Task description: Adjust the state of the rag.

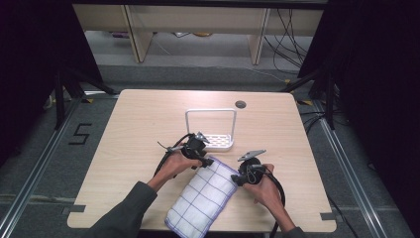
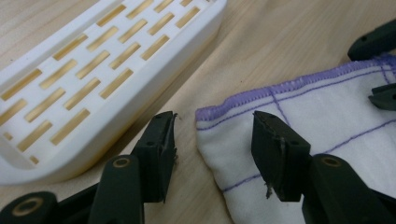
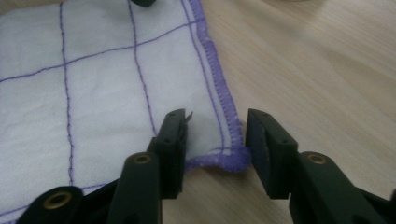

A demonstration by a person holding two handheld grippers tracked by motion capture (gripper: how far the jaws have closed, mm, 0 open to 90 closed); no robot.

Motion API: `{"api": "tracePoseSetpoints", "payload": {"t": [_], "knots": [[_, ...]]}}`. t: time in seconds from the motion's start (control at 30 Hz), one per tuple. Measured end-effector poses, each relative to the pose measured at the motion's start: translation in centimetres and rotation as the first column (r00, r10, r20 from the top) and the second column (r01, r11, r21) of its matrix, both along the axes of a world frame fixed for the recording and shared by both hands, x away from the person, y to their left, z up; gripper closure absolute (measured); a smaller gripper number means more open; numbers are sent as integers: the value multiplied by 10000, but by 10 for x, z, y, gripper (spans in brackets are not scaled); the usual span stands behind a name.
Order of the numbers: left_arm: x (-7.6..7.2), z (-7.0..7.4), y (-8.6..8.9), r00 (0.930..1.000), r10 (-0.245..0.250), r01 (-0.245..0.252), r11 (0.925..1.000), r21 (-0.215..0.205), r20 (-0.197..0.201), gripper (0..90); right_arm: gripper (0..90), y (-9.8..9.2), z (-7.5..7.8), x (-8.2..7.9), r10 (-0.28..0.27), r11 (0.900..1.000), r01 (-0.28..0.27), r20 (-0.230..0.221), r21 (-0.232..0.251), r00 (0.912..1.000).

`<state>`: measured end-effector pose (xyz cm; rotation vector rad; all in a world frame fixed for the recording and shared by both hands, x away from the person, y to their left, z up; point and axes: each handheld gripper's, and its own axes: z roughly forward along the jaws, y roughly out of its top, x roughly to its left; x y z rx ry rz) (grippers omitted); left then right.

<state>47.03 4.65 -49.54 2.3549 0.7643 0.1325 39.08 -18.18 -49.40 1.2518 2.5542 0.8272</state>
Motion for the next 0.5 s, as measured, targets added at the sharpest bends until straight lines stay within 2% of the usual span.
{"api": "tracePoseSetpoints", "payload": {"t": [0.07,0.1,0.13,0.2,0.23,0.27,0.3,0.37,0.5], "knots": [[0,0,-2,10000,-8,8,10000,-63,42,502,641,1,0,0,173,9998,-172,75,-49,9998],[-1,0,-3,9999,-104,104,9999,32,37,522,663,1,0,0,212,9998,-212,60,-32,9998],[-2,-2,-6,9999,76,-74,9998,-172,75,534,678,1,0,0,248,9997,-248,25,-20,9997],[0,-2,-6,9999,-118,118,9999,115,25,552,735,1,0,0,362,9993,-361,-15,81,9993],[-1,-3,-6,9999,101,-101,9999,38,-115,556,750,1,0,0,461,9989,-462,42,101,9989],[0,-4,-7,10000,-3,2,9998,-176,-59,578,772,2,0,-1,404,9991,-403,-60,119,9992],[0,-4,-6,9998,-218,218,9997,-88,19,616,789,3,0,-2,350,9993,-348,-116,150,9993],[1,-3,-6,9994,-343,344,9994,-65,73,677,811,3,0,-2,427,9989,-425,-107,195,9990],[0,-3,-6,9997,-213,215,9994,-253,97,810,836,3,1,-3,609,9980,-609,-40,177,9981]]}}
